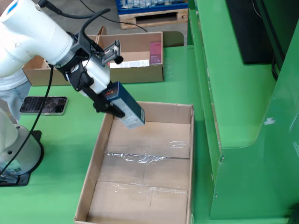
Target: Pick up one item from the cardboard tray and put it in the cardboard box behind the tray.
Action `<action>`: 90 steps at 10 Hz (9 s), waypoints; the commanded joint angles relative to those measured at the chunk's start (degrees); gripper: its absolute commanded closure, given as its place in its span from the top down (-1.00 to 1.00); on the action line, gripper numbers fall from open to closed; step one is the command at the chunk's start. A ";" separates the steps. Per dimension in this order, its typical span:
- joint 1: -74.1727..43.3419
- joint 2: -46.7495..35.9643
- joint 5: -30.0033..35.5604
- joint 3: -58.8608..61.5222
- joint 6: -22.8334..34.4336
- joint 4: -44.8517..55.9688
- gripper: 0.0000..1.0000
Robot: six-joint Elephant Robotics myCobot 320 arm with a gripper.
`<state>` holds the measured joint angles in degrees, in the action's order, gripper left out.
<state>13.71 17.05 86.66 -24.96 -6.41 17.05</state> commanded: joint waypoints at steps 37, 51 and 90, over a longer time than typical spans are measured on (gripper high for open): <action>44.52 17.33 10.85 24.96 14.71 -2.92 -1.00; 49.38 29.22 5.43 24.96 10.67 -20.37 -1.00; 47.83 45.54 9.86 24.96 10.89 -11.68 1.00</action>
<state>61.61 63.89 96.41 -1.23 4.04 5.97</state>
